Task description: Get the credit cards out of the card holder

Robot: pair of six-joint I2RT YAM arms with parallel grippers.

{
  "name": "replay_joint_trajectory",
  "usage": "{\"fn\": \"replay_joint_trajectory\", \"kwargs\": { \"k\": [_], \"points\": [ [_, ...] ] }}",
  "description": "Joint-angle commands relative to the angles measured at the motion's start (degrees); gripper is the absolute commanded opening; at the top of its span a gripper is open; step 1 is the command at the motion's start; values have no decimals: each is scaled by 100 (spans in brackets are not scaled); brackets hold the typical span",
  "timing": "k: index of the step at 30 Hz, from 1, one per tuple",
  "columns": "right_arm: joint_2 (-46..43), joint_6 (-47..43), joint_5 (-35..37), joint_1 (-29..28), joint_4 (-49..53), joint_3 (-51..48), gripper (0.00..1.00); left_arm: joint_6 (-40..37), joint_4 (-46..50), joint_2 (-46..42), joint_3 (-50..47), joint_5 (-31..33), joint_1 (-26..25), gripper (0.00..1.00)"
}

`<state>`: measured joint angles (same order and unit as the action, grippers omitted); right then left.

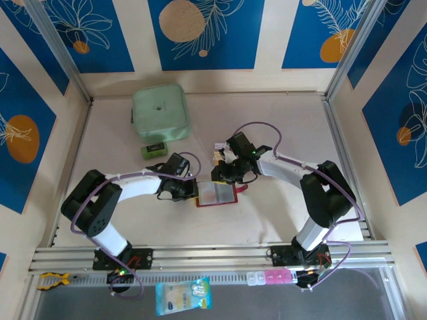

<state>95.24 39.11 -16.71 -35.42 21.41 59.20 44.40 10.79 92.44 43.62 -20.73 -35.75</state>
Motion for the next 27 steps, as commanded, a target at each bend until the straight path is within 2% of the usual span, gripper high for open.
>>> {"fn": "replay_joint_trajectory", "kwargs": {
  "k": [1,9,27],
  "points": [
    [163,136,-27,-92,66,48,24,-176,116,80,-72,91,24,4],
    [363,281,-151,-214,-40,63,27,-235,152,89,-68,202,19,4],
    [881,325,-253,-377,-218,214,23,-259,193,105,-38,254,22,4]
  ]
}}
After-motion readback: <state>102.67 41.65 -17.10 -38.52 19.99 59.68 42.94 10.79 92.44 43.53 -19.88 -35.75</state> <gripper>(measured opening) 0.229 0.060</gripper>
